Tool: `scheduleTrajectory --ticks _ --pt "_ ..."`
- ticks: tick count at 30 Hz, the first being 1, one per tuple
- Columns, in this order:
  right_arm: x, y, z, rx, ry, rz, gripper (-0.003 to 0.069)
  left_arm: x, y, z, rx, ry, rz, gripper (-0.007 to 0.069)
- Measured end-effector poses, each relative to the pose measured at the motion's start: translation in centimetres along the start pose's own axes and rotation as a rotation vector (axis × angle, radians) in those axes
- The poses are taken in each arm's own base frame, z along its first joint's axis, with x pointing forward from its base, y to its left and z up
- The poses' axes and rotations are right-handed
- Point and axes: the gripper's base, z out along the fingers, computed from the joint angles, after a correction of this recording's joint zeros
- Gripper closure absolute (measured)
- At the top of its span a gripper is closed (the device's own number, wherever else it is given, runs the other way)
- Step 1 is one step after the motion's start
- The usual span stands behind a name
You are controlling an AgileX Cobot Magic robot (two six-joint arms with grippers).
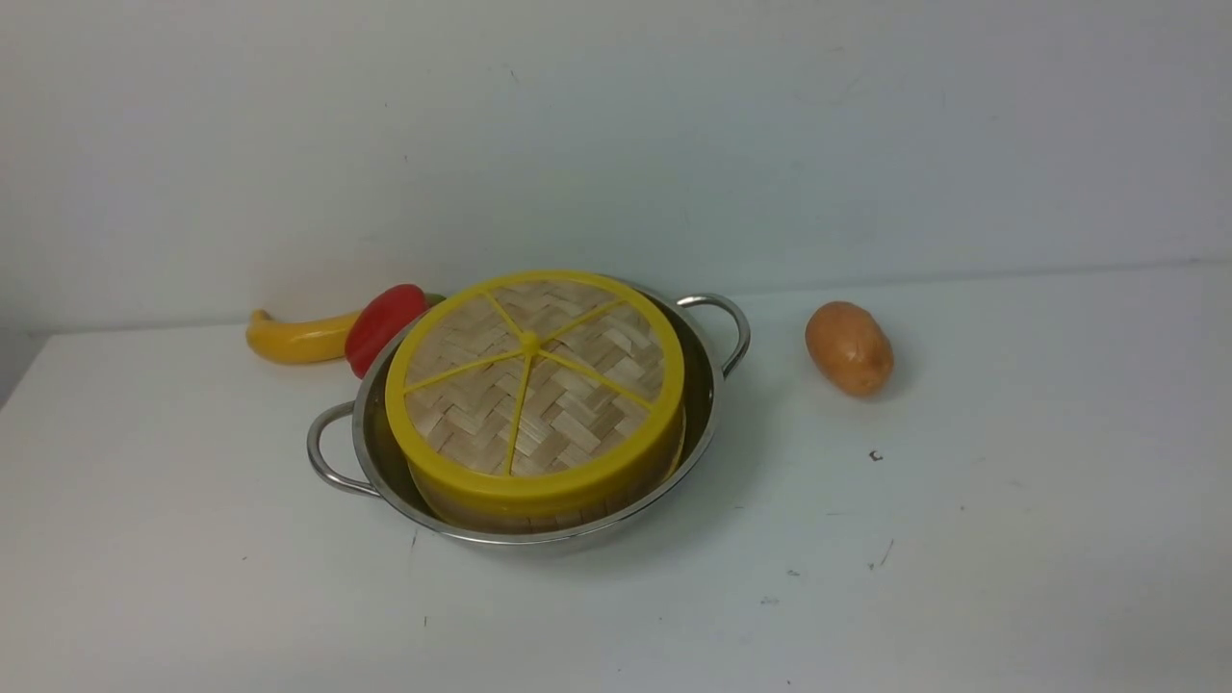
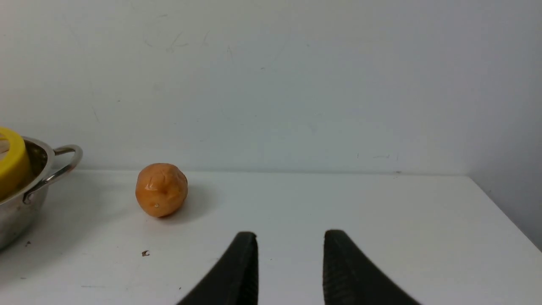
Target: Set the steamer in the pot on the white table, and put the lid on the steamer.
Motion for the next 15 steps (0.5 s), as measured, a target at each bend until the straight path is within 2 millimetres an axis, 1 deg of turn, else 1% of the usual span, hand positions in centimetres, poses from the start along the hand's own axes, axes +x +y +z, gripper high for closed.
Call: scheduleTrajectory --ticks 15 --pt "0.00 0.00 0.00 0.000 0.000 0.000 0.0418 0.00 0.00 0.00 0.000 0.000 0.000 0.0467"
